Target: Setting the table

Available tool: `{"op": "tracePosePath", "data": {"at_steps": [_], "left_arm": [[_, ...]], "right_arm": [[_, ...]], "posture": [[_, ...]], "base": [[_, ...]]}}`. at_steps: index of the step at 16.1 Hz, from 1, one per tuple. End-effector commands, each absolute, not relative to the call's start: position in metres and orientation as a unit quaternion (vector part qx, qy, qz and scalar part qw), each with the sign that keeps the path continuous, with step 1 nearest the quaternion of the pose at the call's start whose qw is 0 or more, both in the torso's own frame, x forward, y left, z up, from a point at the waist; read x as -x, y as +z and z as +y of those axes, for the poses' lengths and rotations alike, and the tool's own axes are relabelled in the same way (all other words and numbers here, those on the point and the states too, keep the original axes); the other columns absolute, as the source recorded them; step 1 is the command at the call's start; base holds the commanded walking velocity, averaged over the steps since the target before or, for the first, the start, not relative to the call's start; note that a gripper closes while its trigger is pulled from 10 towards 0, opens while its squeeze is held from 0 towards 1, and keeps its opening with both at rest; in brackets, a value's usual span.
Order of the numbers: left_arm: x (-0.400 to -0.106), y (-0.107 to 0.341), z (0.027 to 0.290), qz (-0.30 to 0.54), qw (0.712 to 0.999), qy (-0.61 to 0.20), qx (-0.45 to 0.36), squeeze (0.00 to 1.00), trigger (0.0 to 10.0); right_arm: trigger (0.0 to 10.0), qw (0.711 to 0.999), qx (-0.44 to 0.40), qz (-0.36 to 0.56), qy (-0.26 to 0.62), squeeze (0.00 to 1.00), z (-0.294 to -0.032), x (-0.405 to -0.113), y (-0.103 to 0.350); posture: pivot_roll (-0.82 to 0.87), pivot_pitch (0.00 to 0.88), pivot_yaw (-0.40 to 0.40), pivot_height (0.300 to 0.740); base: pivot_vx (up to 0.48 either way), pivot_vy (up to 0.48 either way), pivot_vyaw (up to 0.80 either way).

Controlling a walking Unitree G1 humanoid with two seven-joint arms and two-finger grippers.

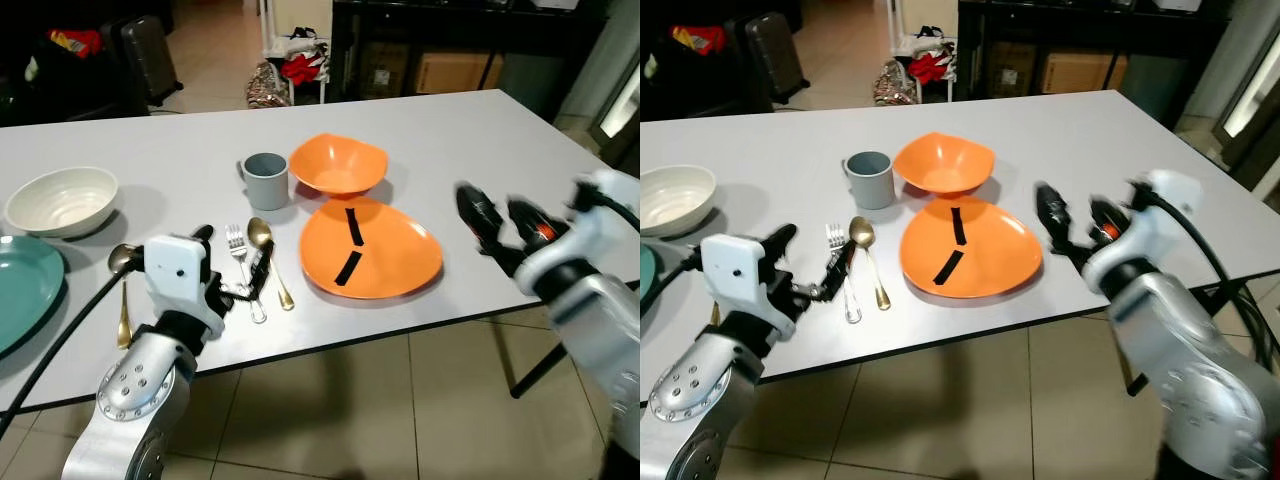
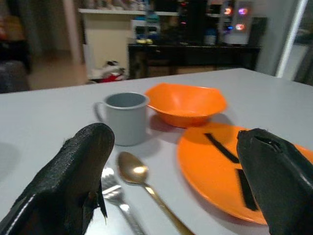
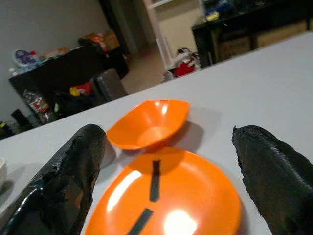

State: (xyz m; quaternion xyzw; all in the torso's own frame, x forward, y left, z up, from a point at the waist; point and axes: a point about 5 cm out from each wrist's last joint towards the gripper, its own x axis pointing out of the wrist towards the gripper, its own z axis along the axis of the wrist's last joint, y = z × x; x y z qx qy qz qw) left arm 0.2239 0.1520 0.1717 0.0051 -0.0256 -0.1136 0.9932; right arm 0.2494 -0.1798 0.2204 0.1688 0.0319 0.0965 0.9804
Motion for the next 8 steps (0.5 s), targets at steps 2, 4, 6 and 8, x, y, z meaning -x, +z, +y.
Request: {"op": "tracePosePath", "data": {"at_steps": [2,4,6,8], "left_arm": [[-0.228,0.178,0.154,-0.044,0.994,-0.094,-0.022,0.0,10.0],[-0.229,0.173,0.154,-0.032,0.996,-0.08,-0.036,0.0,10.0],[-0.227,0.17,0.151,-0.03,0.995,-0.084,-0.043,0.0,10.0],[-0.228,0.169,0.149,-0.031,0.995,-0.085,-0.039,0.0,10.0]], "right_arm": [[10.0,0.989,-0.112,0.004,0.096,0.0,-0.17,-0.26,0.224],[10.0,0.993,-0.041,0.001,0.108,0.0,-0.159,-0.271,0.216],[10.0,0.992,-0.021,-0.005,0.124,0.0,-0.154,-0.27,0.212],[10.0,0.991,-0.005,-0.013,0.133,0.0,-0.153,-0.267,0.204]], "posture": [[-0.1,0.0,0.012,0.74],[-0.09,0.0,0.002,0.74],[-0.09,0.0,-0.003,0.74],[-0.09,0.0,-0.008,0.74]], "base": [[0.0,0.0,0.0],[0.0,0.0,0.0],[0.124,0.0,0.0],[0.281,0.0,0.0]]}}
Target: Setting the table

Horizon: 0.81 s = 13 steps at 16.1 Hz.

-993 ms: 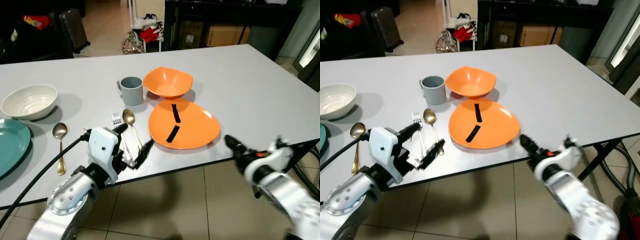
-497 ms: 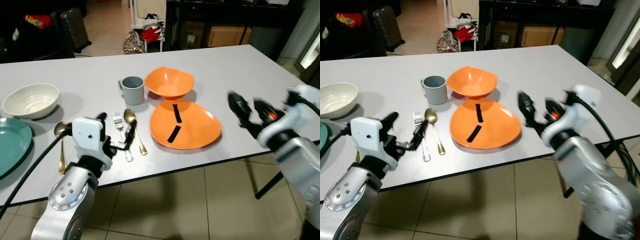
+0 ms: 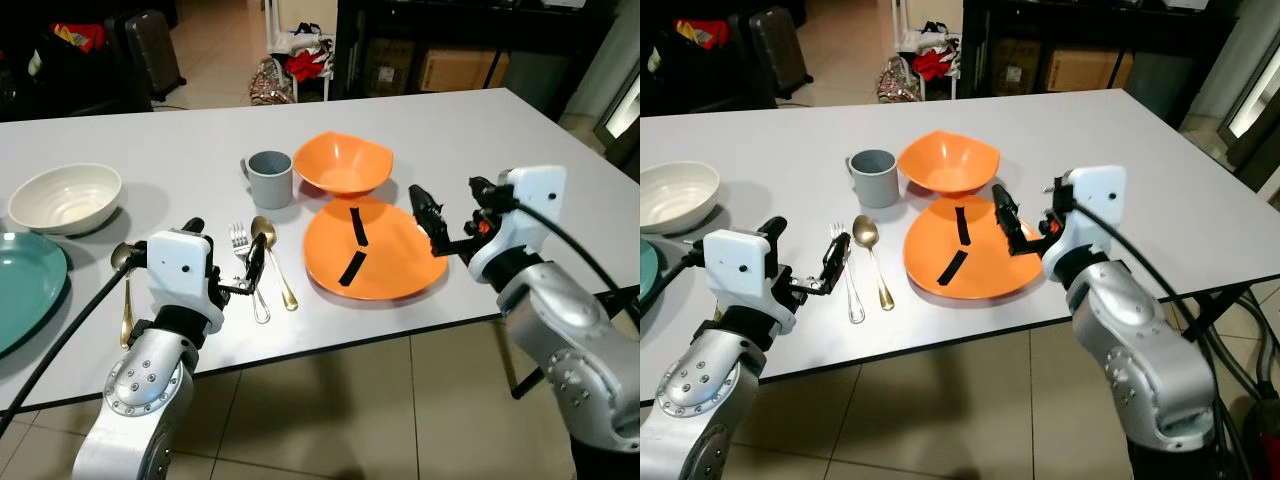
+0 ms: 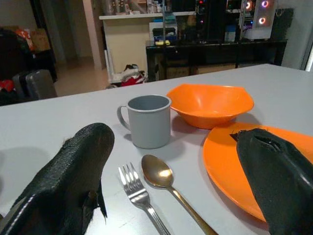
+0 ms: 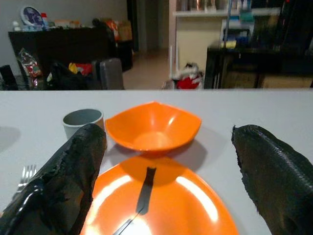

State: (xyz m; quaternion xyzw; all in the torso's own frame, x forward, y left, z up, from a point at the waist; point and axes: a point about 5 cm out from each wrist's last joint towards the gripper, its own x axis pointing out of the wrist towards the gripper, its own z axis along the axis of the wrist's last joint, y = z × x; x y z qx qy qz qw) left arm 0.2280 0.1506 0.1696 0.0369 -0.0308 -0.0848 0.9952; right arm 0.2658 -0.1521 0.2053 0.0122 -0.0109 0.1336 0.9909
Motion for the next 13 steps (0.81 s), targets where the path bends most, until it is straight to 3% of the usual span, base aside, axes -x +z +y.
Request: {"op": "tracePosePath", "data": {"at_steps": [1,5,13], "left_arm": [[-0.229,0.171,0.149,-0.036,0.995,-0.086,-0.032,0.0,10.0],[-0.234,0.175,0.151,-0.044,0.995,-0.084,-0.029,0.0,10.0],[-0.237,0.172,0.155,-0.043,0.995,-0.088,-0.03,0.0,10.0]], "right_arm": [[10.0,0.99,0.006,-0.009,0.138,0.0,-0.152,-0.265,0.2],[10.0,0.993,0.029,0.001,0.117,0.0,-0.158,-0.265,0.183],[10.0,0.994,0.013,-0.013,0.109,0.0,-0.167,-0.264,0.18]], "posture": [[-0.09,0.0,-0.008,0.74],[-0.07,0.0,-0.003,0.74],[-0.09,0.0,-0.004,0.74]], "base": [[0.322,0.0,0.0],[0.351,0.0,0.6],[0.357,0.0,0.0]]}}
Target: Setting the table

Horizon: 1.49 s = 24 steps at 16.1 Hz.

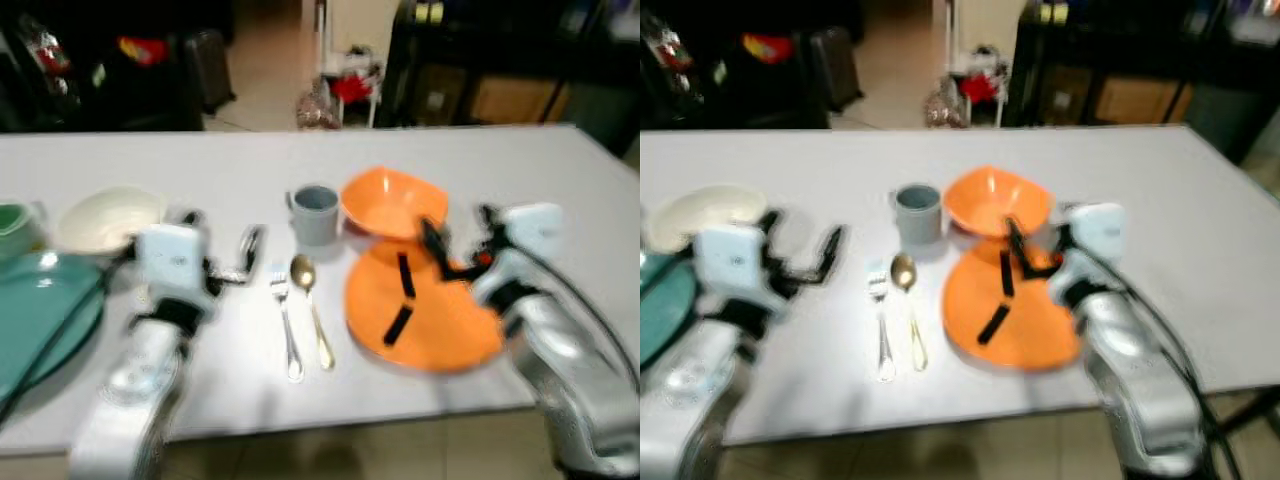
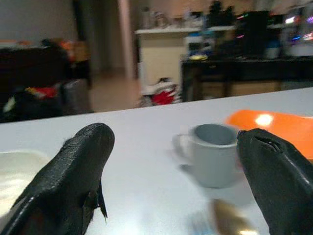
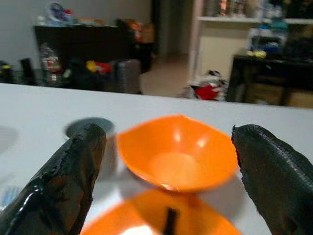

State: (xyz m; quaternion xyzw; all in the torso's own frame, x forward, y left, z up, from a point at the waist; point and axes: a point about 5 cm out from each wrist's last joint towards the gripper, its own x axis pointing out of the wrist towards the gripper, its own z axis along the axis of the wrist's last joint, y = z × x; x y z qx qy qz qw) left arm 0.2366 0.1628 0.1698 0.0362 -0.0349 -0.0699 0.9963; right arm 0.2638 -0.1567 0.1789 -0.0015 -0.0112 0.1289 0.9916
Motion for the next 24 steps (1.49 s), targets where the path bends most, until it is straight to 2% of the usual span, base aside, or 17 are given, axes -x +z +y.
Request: {"op": "tracePosePath", "data": {"at_steps": [1,6,8,9,12,14,15,16,17,18,19,24], "left_arm": [[-0.238,0.17,0.155,-0.041,0.995,-0.089,-0.032,0.0,10.0],[-0.236,0.171,0.154,-0.039,0.994,-0.099,-0.033,0.0,10.0],[-0.236,0.171,0.153,-0.033,0.99,-0.128,-0.054,0.0,10.0],[-0.235,0.173,0.149,-0.035,0.985,-0.161,-0.061,0.0,10.0],[-0.234,0.174,0.147,-0.03,0.977,-0.198,-0.069,0.0,10.0],[-0.232,0.176,0.144,-0.013,0.961,-0.265,-0.079,0.0,10.0],[-0.231,0.176,0.144,-0.009,0.958,-0.276,-0.083,0.0,10.0],[-0.231,0.173,0.142,0.01,0.941,-0.32,-0.108,0.0,10.0],[-0.23,0.171,0.141,0.022,0.93,-0.348,-0.12,0.0,10.0],[-0.23,0.171,0.141,0.027,0.925,-0.358,-0.123,0.0,10.0],[-0.229,0.17,0.14,0.035,0.916,-0.379,-0.126,0.0,10.0],[-0.229,0.17,0.14,0.035,0.916,-0.379,-0.126,0.0,10.0]], "right_arm": [[10.0,0.994,0.012,-0.016,0.105,0.0,-0.17,-0.266,0.182],[10.0,0.99,0.039,-0.006,0.136,0.0,-0.173,-0.276,0.184],[10.0,0.984,0.058,0.028,0.166,0.0,-0.185,-0.289,0.182],[10.0,0.97,0.093,0.039,0.223,1.0,-0.19,-0.3,0.182],[10.0,0.943,0.141,0.06,0.296,1.0,-0.192,-0.311,0.182],[10.0,0.886,0.224,0.108,0.39,1.0,-0.199,-0.32,0.171],[10.0,0.879,0.237,0.117,0.398,1.0,-0.2,-0.323,0.168],[10.0,0.86,0.297,0.14,0.392,1.0,-0.207,-0.335,0.159],[10.0,0.853,0.343,0.149,0.363,1.0,-0.211,-0.344,0.154],[10.0,0.855,0.353,0.15,0.35,1.0,-0.211,-0.349,0.153],[10.0,0.854,0.362,0.159,0.339,0.62,-0.212,-0.356,0.152],[10.0,0.854,0.362,0.159,0.339,0.62,-0.212,-0.356,0.152]], "posture": [[-0.09,0.0,-0.007,0.74],[-0.07,0.0,-0.019,0.74],[-0.07,0.0,-0.013,0.74],[-0.06,0.0,-0.006,0.74],[-0.06,0.0,-0.003,0.74],[-0.04,0.0,-0.001,0.74],[-0.04,0.0,-0.001,0.74],[-0.03,0.0,0.0,0.74],[-0.03,0.0,0.001,0.74],[-0.03,0.0,0.006,0.74],[-0.02,0.0,0.01,0.74],[-0.02,0.0,0.01,0.74]], "base": [[0.356,0.0,0.0],[0.275,0.0,0.0],[0.0,0.0,0.0],[0.0,0.0,0.0],[0.0,0.0,0.0],[0.0,0.0,0.0],[0.0,0.0,0.0],[0.0,0.0,0.0],[0.0,0.0,0.0],[0.0,0.0,0.0],[0.0,0.0,0.0],[0.0,0.0,0.0]]}}
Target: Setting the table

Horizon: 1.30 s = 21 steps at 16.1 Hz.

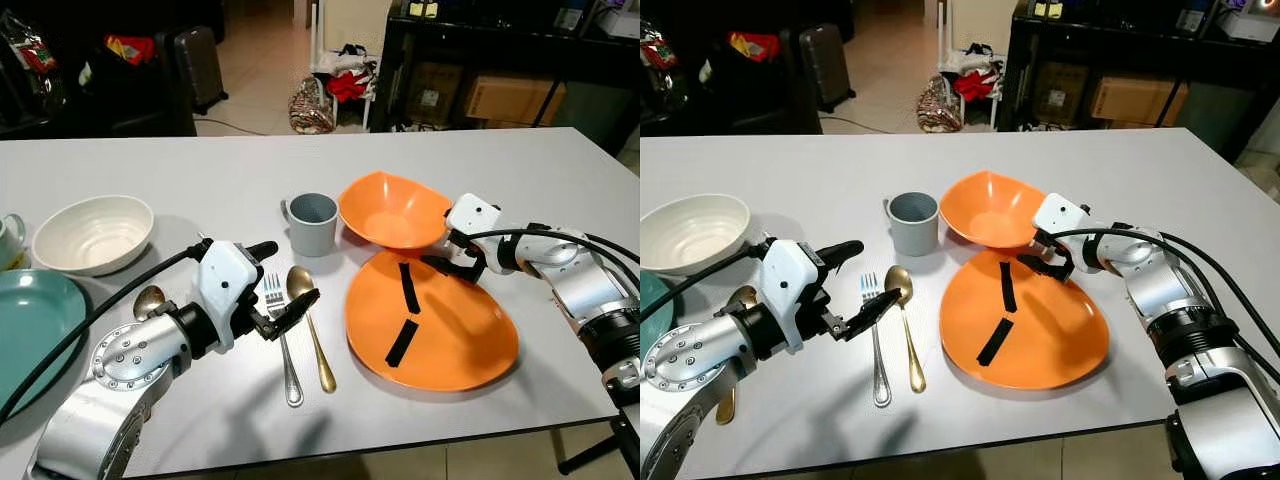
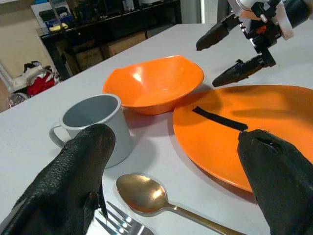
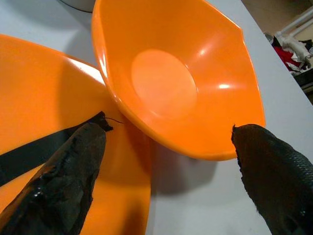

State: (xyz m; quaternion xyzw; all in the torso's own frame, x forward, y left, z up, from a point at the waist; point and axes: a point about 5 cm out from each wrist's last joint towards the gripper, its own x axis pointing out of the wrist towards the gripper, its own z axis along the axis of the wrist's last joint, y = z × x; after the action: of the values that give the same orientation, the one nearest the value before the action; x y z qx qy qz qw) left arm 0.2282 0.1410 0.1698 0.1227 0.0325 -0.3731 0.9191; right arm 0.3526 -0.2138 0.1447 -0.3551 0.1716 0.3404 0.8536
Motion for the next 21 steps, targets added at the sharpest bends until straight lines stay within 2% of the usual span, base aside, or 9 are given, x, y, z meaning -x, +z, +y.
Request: {"op": "tracePosePath", "data": {"at_steps": [1,11,12,14,21], "left_arm": [[-0.229,0.17,0.14,0.035,0.916,-0.379,-0.126,0.0,10.0],[-0.229,0.17,0.14,0.035,0.916,-0.379,-0.126,0.0,10.0],[-0.227,0.171,0.139,0.046,0.904,-0.405,-0.131,0.0,10.0],[-0.222,0.171,0.136,0.054,0.894,-0.424,-0.134,0.0,10.0],[-0.22,0.172,0.138,0.062,0.89,-0.431,-0.137,0.0,10.0]], "right_arm": [[10.0,0.854,0.362,0.159,0.339,0.62,-0.212,-0.356,0.152],[10.0,0.854,0.362,0.159,0.339,0.62,-0.212,-0.356,0.152],[0.0,0.838,0.382,0.167,0.353,0.0,-0.206,-0.369,0.148],[0.0,0.82,0.395,0.177,0.375,0.0,-0.193,-0.376,0.145],[0.0,0.808,0.4,0.18,0.393,0.0,-0.185,-0.377,0.139]], "posture": [[-0.02,0.0,0.01,0.74],[-0.02,0.0,0.01,0.74],[0.01,0.0,0.007,0.74],[0.02,0.0,0.007,0.74],[0.02,0.0,0.008,0.74]], "base": [[0.0,0.0,0.0],[0.0,0.0,0.0],[0.0,0.0,0.0],[0.0,0.0,0.0],[0.0,0.0,0.0]]}}
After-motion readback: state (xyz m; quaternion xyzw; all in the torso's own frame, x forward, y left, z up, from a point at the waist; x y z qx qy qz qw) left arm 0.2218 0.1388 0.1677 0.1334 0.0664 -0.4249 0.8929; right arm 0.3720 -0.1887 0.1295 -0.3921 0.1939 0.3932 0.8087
